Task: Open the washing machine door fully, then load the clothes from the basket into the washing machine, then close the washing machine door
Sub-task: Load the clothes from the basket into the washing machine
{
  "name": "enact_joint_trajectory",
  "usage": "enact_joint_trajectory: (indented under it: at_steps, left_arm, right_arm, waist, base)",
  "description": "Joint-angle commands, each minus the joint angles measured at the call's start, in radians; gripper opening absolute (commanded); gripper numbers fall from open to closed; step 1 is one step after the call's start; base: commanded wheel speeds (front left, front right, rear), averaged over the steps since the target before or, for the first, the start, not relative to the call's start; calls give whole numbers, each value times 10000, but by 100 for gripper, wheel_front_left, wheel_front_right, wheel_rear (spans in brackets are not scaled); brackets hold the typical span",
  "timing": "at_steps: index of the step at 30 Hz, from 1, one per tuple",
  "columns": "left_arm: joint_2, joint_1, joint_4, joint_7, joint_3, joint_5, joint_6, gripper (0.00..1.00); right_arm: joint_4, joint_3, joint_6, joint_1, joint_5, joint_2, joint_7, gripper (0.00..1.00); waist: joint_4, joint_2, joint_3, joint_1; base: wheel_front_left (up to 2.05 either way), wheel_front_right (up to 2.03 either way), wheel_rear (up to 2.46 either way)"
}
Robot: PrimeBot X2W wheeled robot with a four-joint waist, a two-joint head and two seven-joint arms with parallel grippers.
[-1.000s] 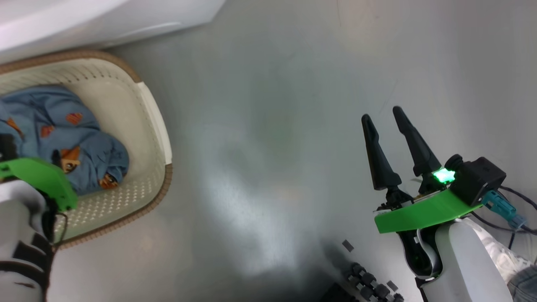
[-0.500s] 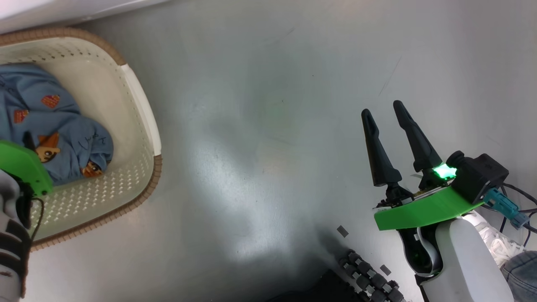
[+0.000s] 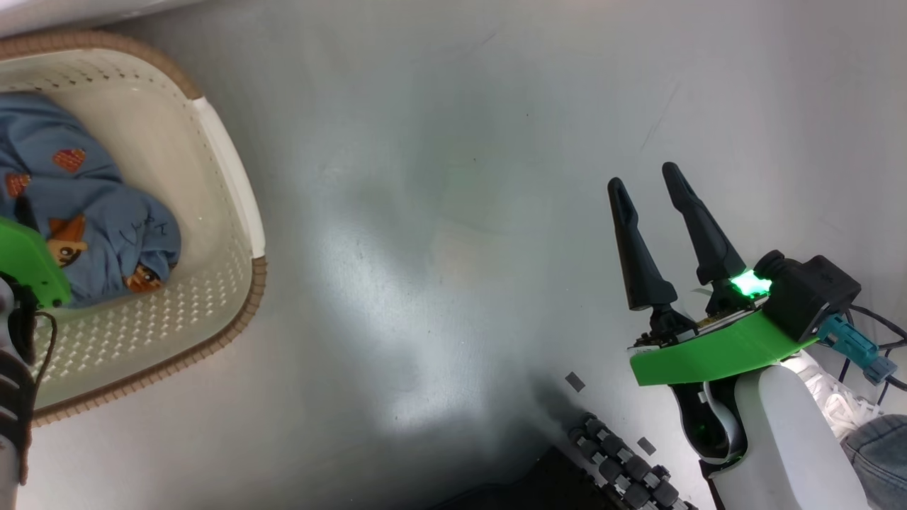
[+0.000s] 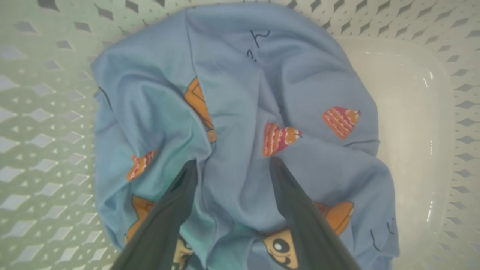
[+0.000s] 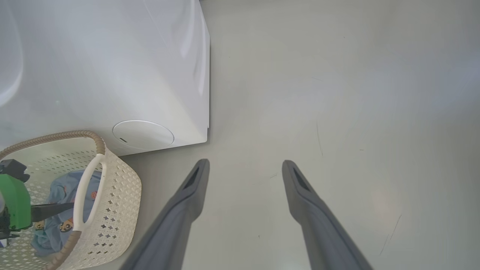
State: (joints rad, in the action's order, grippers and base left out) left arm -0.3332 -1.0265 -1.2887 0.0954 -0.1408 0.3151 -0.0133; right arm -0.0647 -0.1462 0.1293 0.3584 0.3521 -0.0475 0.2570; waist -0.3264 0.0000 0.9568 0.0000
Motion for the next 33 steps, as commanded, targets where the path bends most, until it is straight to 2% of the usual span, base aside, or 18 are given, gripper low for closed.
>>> enact_joint_trajectory:
  at_steps: [1,11,16,26,27,31,32,33]
  left_arm:
    - [-417,149,27,24,100,66,-56,100]
    - [-693,41,6,-60,24,138,-101,100]
    - [-794,-54,-1,-117,-16,168,-266,100]
    - [-628,-264,-9,-151,-114,292,-293,100]
    - [-600,-271,-10,-134,-121,310,-285,93]
    - [-475,-259,-12,-32,-138,394,-232,48]
    - [-440,-241,-12,-1,-150,408,-218,30]
    - [-398,-228,-13,31,-154,431,-196,20]
  right_arm:
    - [196,-200,14,-224,-70,-28,48,100]
    - [322,-208,14,-300,21,-28,48,100]
    - [399,-157,14,-339,43,-28,48,100]
    - [568,110,14,-404,-60,-28,48,100]
    - [581,136,14,-406,-60,-28,48,100]
    - [602,239,14,-422,-69,-28,48,100]
    - [595,265,14,-419,-79,-28,48,100]
    - [584,287,14,-410,-90,-28,48,100]
  waist:
    - [-30,0,19,0]
    - [-208,0,219,0]
    - [-267,0,337,0]
    - [-274,0,542,0]
    - [-268,0,554,0]
    - [-202,0,579,0]
    - [-171,0,575,0]
    - [-138,0,566,0]
  base:
    - [0,0,0]
    - [0,0,0]
    - [0,0,0]
    - [0,0,0]
    - [0,0,0]
    - [0,0,0]
    - [0,0,0]
    - [0,0,0]
